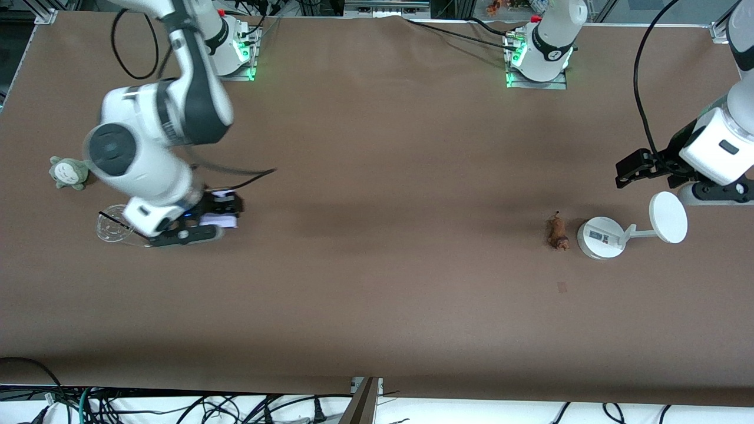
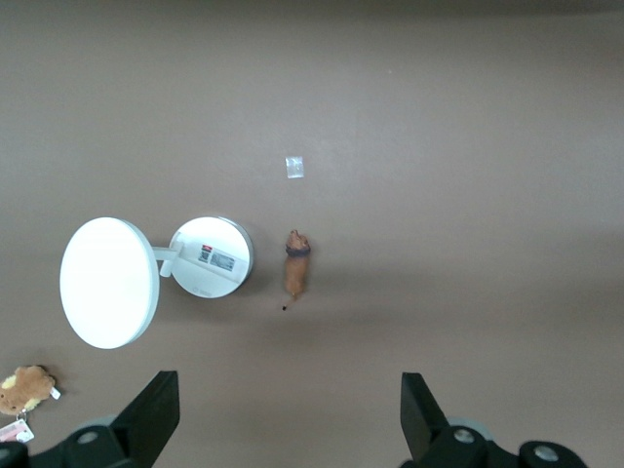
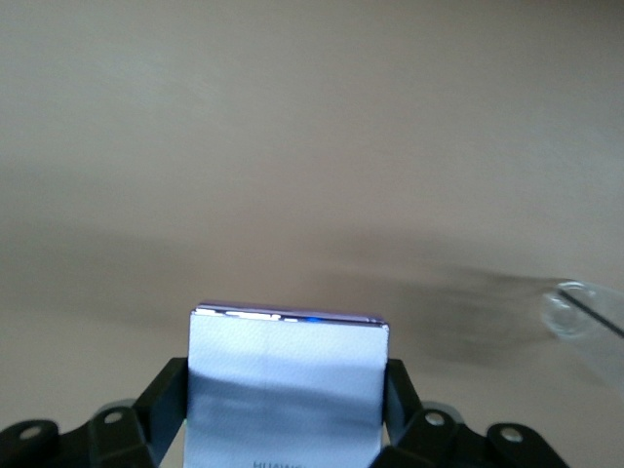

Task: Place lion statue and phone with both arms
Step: 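Lift the phone with the right gripper while the left gripper withdraws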

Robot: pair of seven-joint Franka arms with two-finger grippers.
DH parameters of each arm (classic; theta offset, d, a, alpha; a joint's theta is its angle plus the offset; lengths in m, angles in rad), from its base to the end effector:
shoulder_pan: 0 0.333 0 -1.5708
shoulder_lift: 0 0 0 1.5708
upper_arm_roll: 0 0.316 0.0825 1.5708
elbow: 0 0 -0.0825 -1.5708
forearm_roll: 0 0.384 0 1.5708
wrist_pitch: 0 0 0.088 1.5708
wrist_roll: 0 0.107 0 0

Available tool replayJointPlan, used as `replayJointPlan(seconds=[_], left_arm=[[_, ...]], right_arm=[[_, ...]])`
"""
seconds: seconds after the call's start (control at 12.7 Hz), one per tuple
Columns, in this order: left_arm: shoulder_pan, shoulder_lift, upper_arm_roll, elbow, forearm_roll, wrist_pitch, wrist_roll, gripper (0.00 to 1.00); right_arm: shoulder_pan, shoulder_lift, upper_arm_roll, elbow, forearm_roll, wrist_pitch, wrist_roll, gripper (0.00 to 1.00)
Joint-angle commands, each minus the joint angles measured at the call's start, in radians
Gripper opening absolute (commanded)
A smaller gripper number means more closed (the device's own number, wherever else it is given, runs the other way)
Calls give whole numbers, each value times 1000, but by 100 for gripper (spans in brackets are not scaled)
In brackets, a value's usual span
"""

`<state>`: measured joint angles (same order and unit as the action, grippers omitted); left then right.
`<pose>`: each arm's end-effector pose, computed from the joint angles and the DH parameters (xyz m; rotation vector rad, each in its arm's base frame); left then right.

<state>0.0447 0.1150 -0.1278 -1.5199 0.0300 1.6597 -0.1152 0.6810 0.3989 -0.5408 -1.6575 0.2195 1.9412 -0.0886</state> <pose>0.5956 -0.0424 0.5909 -3.1282 -0.0482 -0.0424 0.6349 0.1419 0.4005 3.1274 0.2705 -0.0843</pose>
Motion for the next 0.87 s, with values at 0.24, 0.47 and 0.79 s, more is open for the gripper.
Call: replayJointPlan(seconds=[0.24, 0.47, 0.79], left_arm=[[-46, -138, 43, -178, -12, 25, 39, 100], [-45, -132, 45, -163, -13, 15, 51, 100], [-39, -123, 45, -146, -13, -3, 69, 100]], right_arm=[[-136, 81, -4, -146, 153, 221, -331, 9], [-139, 159, -1, -172, 195, 338, -378, 9], [-139, 233, 27, -205, 196, 499, -385, 9]])
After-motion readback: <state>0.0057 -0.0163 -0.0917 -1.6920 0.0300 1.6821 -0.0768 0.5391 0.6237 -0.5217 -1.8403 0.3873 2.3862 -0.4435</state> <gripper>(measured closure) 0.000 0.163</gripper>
